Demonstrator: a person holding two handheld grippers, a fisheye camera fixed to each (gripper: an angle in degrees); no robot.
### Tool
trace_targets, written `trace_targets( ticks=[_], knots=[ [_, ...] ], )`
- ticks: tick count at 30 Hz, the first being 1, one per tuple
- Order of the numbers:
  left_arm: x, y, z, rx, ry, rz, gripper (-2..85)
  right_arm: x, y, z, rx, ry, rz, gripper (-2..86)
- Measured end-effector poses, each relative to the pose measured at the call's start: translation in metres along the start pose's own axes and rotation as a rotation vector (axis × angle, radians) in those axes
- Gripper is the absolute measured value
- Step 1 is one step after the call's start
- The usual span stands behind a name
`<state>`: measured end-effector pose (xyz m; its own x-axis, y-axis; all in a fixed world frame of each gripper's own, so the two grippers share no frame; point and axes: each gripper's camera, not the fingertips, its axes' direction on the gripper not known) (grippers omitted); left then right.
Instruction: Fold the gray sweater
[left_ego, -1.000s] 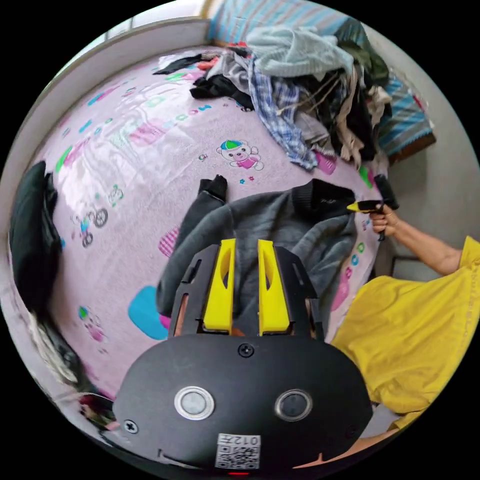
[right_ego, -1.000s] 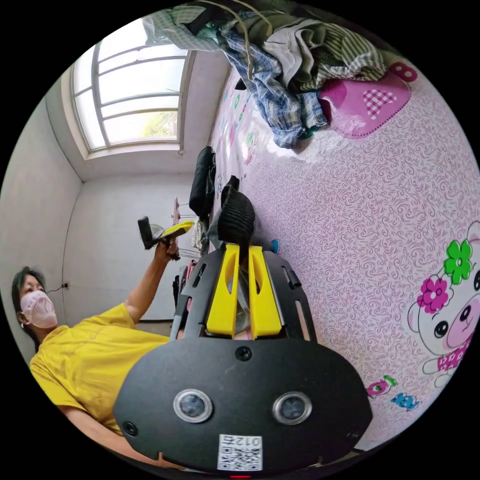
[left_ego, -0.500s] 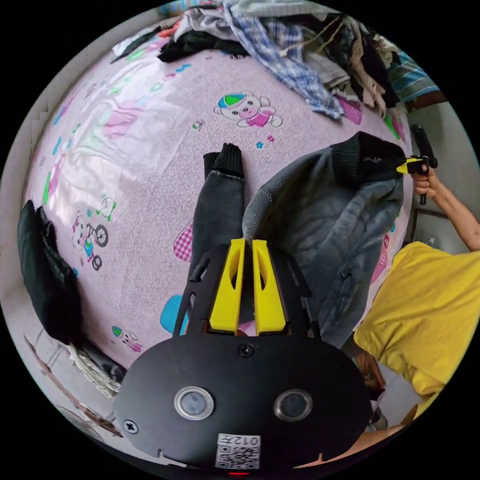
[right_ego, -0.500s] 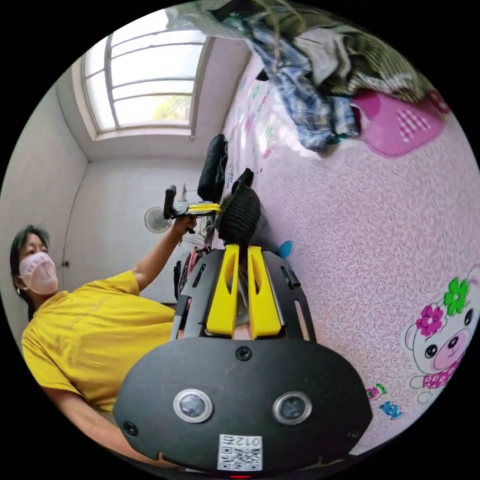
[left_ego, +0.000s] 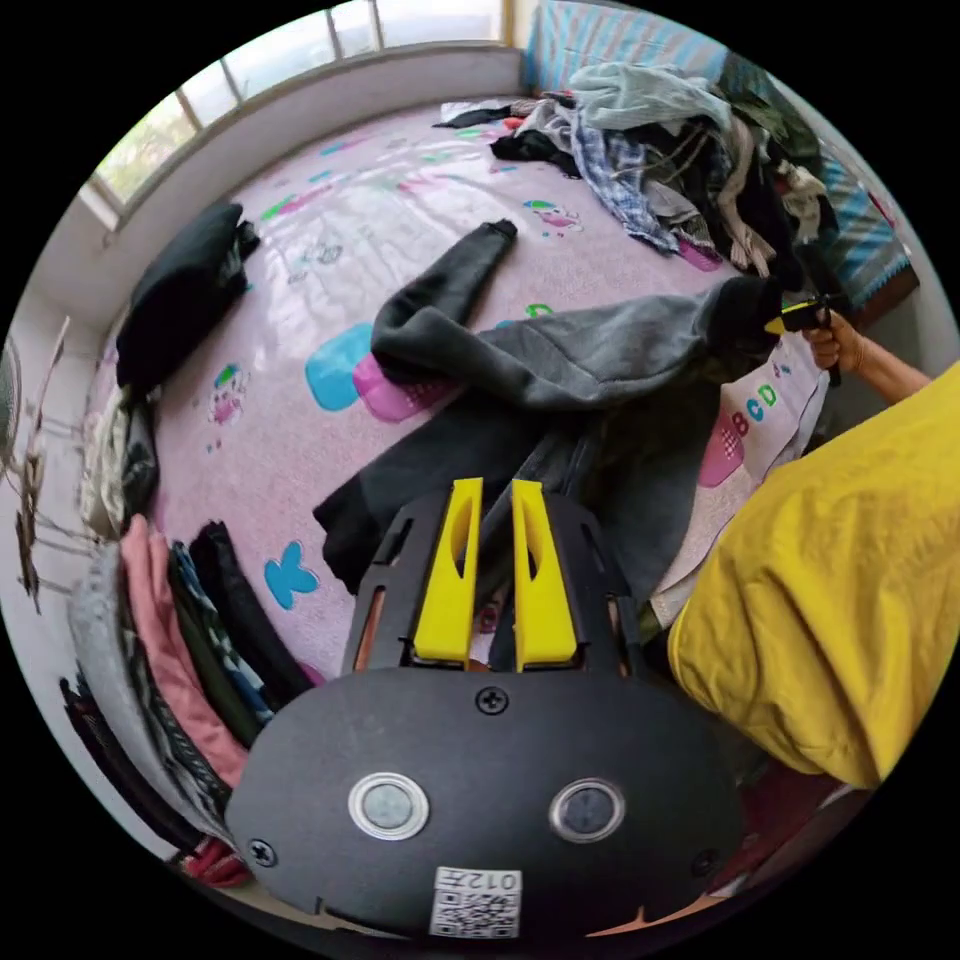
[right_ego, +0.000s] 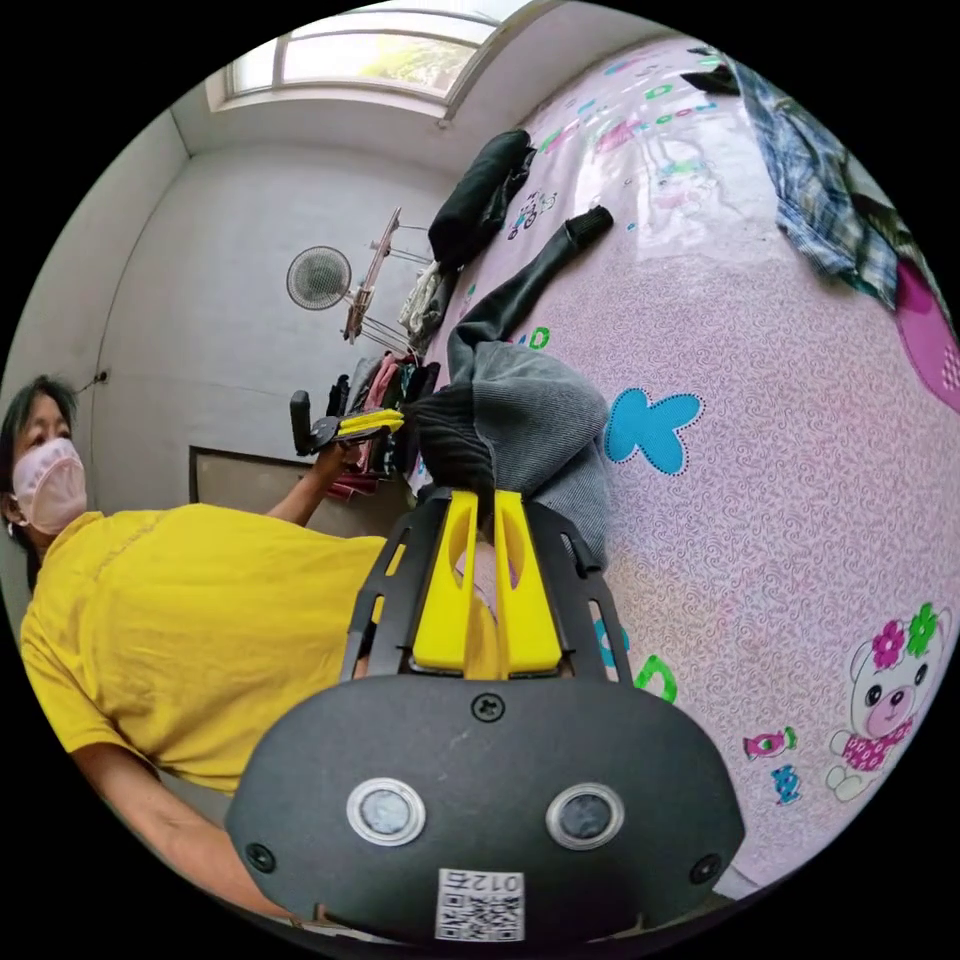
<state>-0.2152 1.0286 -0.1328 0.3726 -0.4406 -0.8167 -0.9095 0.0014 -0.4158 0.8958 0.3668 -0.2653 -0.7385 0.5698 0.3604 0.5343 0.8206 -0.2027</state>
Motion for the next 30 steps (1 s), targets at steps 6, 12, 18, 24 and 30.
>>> trace_targets(
  ticks=[6,12,18,24,30],
  knots=[
    [0.119,-0.113,0.004,-0.012,-0.093,0.479,8.2,0.012,0.018,0.012,0.103,0.012,0.07,2.7],
    [0.242,-0.197,0.053,-0.131,-0.182,0.948,11.1,0.021,0.034,0.031,0.2,0.041,0.12,3.2],
    [0.287,-0.28,0.103,-0.313,-0.168,1.009,4.3,0.024,0.055,0.056,0.334,0.143,0.193,4.3],
    [0.23,-0.426,0.041,-0.155,0.222,0.541,0.8,0.005,0.099,0.101,0.416,0.431,0.24,8.9],
    [0.231,-0.534,0.017,-0.08,0.259,0.416,0.2,0.018,0.13,0.175,0.412,0.474,0.367,11.8]
  ],
)
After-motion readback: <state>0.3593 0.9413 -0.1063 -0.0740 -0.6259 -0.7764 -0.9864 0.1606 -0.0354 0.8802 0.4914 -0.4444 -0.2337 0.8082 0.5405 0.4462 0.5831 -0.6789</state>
